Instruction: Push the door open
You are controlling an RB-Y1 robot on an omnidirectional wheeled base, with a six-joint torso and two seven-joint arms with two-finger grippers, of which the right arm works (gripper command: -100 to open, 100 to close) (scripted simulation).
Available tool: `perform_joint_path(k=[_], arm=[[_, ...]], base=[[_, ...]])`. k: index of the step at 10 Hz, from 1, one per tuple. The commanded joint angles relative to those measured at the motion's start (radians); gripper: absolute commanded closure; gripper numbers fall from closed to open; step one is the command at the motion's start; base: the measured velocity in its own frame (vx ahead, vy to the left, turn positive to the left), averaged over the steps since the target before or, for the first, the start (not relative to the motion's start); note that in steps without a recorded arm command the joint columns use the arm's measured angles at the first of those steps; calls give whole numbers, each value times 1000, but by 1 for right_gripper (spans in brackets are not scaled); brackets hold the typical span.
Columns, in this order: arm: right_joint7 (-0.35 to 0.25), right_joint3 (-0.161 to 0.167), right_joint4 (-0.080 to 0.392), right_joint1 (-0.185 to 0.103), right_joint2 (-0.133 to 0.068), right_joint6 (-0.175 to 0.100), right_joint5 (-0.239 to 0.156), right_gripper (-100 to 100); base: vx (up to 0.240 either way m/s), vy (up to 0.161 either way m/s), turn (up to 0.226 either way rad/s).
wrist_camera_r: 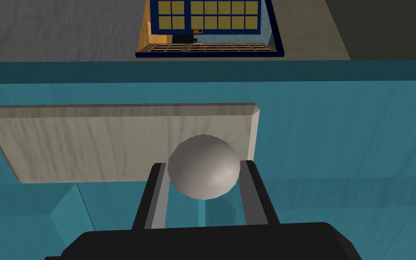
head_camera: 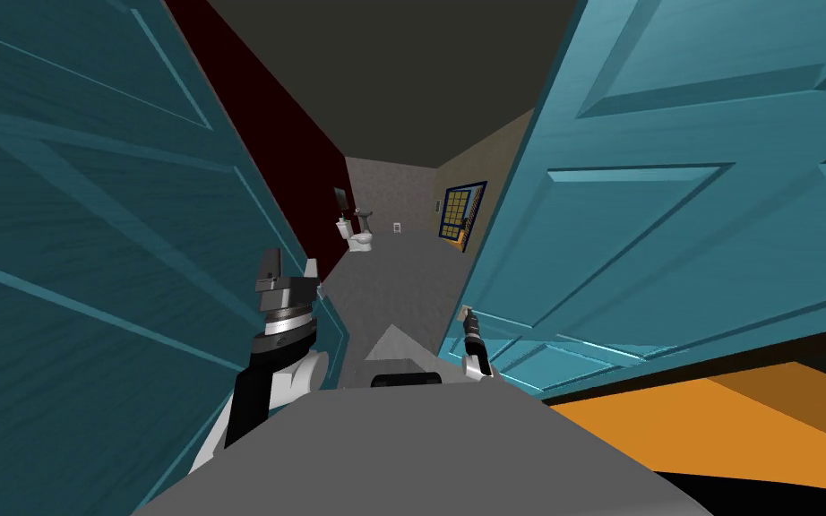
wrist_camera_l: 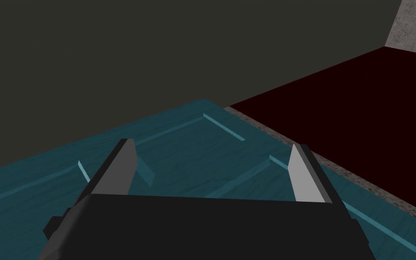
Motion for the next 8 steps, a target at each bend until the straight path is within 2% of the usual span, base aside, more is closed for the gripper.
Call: perform_joint_path(k=[1,5,8], arm=[[6,-18,10,-11,-10,-11,-10,100],[21,-63,10,-8,-17,-11,-34,100],[32,-96,11,-6,-18,-12,-51,100]], base=[[207,22,-37],[209,10,-49],[186,42,-62]])
